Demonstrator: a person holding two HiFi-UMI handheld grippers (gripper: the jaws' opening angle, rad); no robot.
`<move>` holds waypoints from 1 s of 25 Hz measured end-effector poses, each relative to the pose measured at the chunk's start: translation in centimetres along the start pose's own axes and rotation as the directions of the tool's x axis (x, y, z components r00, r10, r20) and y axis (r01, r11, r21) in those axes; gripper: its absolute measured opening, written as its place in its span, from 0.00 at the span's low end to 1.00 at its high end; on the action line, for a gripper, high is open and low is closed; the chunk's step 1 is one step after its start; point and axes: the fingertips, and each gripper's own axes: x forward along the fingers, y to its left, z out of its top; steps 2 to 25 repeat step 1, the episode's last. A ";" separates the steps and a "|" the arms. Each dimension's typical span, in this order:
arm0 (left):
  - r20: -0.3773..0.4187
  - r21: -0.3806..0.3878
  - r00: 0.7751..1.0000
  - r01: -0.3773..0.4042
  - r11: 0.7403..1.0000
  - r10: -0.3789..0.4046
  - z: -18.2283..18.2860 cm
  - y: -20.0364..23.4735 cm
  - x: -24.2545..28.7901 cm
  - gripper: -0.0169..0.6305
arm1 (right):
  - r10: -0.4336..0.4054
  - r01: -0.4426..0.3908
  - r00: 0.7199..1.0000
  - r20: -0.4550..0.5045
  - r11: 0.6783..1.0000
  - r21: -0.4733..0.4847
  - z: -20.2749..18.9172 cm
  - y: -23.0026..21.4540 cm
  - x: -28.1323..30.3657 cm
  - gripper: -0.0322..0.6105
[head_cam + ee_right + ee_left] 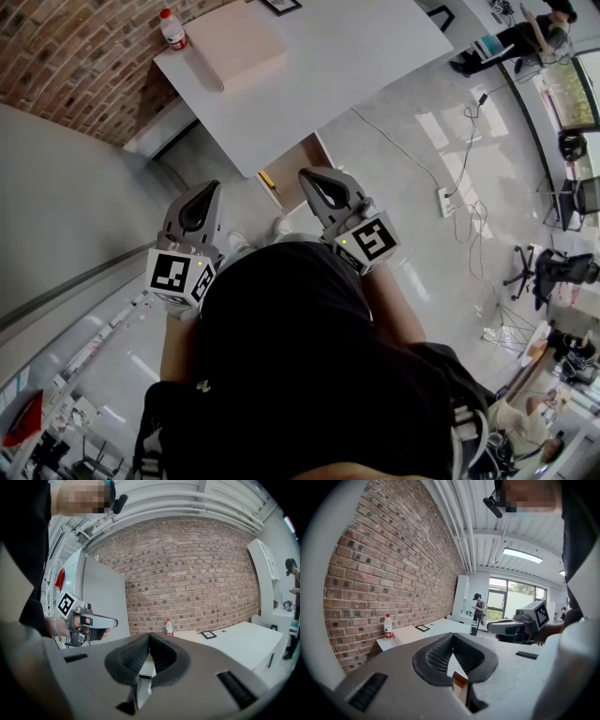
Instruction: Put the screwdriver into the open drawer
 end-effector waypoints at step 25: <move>-0.001 -0.001 1.000 -0.001 1.000 0.001 -0.1 0.1 0.0 0.03 | 0.000 0.000 1.000 -0.002 1.000 0.000 -0.1 0.0 0.1 0.07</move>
